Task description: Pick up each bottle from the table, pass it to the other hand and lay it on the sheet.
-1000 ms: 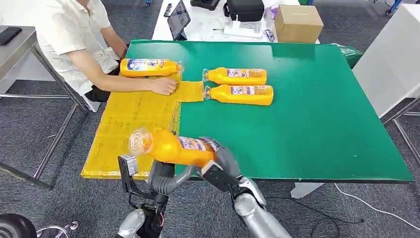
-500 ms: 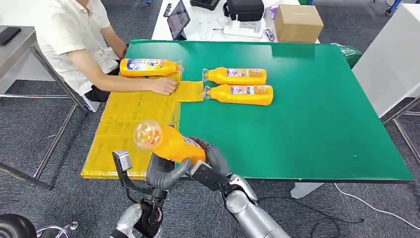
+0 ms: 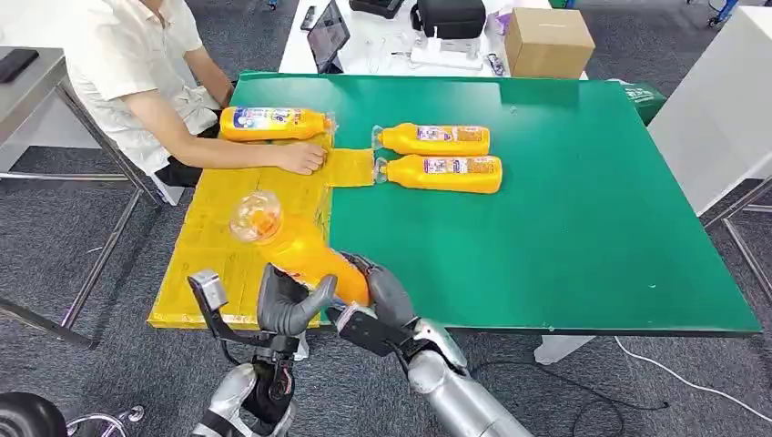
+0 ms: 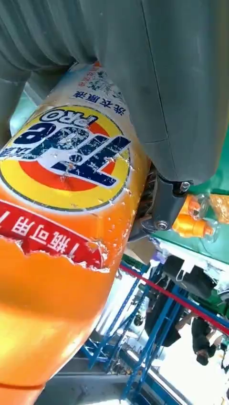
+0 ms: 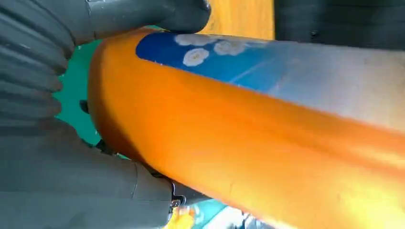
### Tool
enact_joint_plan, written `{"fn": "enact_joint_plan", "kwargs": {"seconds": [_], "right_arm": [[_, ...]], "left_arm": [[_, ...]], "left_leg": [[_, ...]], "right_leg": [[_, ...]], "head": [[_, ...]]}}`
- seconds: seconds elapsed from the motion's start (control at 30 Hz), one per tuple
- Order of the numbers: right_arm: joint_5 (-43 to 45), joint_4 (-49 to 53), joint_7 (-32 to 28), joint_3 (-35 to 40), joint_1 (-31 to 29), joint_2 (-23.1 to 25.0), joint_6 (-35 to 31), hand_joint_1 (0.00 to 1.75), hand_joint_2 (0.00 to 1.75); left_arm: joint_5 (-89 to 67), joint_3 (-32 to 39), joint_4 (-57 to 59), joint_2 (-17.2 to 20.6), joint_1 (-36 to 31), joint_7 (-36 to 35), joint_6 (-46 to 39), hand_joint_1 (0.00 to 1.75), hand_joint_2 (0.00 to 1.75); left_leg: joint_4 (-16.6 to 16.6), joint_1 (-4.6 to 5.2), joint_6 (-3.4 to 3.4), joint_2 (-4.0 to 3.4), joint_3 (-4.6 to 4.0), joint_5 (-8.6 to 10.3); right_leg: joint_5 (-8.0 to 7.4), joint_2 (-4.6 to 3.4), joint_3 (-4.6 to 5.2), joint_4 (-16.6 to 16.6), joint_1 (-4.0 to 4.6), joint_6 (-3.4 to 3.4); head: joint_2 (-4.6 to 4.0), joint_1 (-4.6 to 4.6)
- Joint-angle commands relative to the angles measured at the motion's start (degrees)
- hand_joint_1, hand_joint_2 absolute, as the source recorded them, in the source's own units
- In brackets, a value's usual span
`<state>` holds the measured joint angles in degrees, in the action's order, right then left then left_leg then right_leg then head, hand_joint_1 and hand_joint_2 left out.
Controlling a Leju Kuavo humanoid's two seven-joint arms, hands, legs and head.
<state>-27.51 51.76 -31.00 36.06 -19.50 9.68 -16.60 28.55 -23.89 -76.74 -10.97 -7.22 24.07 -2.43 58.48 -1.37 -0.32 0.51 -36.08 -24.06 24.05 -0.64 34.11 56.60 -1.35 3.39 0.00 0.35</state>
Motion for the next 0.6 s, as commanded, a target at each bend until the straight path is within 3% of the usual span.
{"fn": "enact_joint_plan", "kwargs": {"seconds": [0.03, 0.07, 0.13, 0.27, 0.33, 0.4, 0.53, 0.6], "right_arm": [[-5.9, -2.4, 3.0, 5.6, -1.7, -0.5, -7.3, 0.00, 1.75], [-5.9, -2.4, 3.0, 5.6, -1.7, -0.5, -7.3, 0.00, 1.75], [-11.1, -4.3, 4.7, 6.3, -2.0, -0.6, -14.4, 0.00, 1.75], [-11.2, -4.9, 4.6, 6.4, -2.0, -0.6, -14.7, 0.00, 1.75], [-21.1, -6.2, 9.6, 6.2, -2.4, -1.2, -23.4, 0.00, 1.75], [-34.6, -0.3, 12.1, -3.1, 2.2, -0.9, -23.4, 0.00, 1.75], [-38.3, 1.6, 7.9, -12.0, 6.2, 0.8, -23.4, 0.00, 1.75], [-39.7, 2.9, 6.9, -15.8, 7.8, 1.3, -23.4, 0.00, 1.75]], "left_arm": [[-1.2, -2.4, 3.0, 0.0, -3.7, -0.9, -0.5, 1.75, 1.75], [-1.2, -2.4, 3.0, 0.0, -3.7, -0.9, -0.5, 1.75, 1.75], [-2.5, -1.7, 3.7, 0.4, -3.8, -1.3, -1.5, 1.75, 1.75], [-2.4, -1.3, 4.0, 0.5, -3.9, -1.3, -1.5, 1.75, 1.75], [-6.7, -1.3, 5.1, 1.3, -4.7, -1.7, -5.2, 1.75, 1.75], [-9.0, 1.1, 6.1, 2.2, -5.4, -1.7, -7.7, 1.75, 1.75], [-10.4, 5.8, 5.3, 3.5, -4.9, -2.4, -8.3, 1.75, 1.75], [-13.7, 7.1, 5.5, 4.6, -5.2, -3.5, -9.4, 1.75, 1.75]], "left_leg": [[0.0, -0.02, 0.10, 0.05, 0.19, -0.05], [0.0, -0.01, 0.08, 0.06, 0.12, -0.02], [0.0, 0.00, 0.09, 0.03, 0.16, -0.02], [-0.1, 0.00, 0.11, -0.02, 0.30, -0.06], [-0.1, 0.01, 0.10, 0.00, 0.26, -0.06], [-0.1, 0.00, 0.05, 0.09, 0.12, 0.00], [-0.2, -0.02, 0.10, 0.10, 0.39, -0.05], [-0.1, 0.02, 0.04, 0.06, 0.11, 0.00]], "right_leg": [[0.07, 0.15, -0.24, 0.0, 0.07, -0.17], [0.05, 0.14, -0.15, 0.0, 0.05, -0.12], [0.04, 0.12, -0.19, -0.1, 0.05, -0.14], [0.06, 0.09, -0.33, -0.1, 0.06, -0.18], [0.07, 0.10, -0.28, -0.1, 0.04, -0.16], [0.03, 0.14, -0.17, -0.1, 0.03, -0.09], [0.10, 0.22, -0.43, -0.1, 0.08, -0.24], [0.03, 0.11, -0.11, 0.0, 0.01, -0.09]], "head": [[0.00, 0.00], [0.00, 0.02], [0.00, 0.00], [0.00, 0.02], [0.00, 0.00], [0.00, 0.02], [0.00, 0.04], [0.00, -0.04]]}}
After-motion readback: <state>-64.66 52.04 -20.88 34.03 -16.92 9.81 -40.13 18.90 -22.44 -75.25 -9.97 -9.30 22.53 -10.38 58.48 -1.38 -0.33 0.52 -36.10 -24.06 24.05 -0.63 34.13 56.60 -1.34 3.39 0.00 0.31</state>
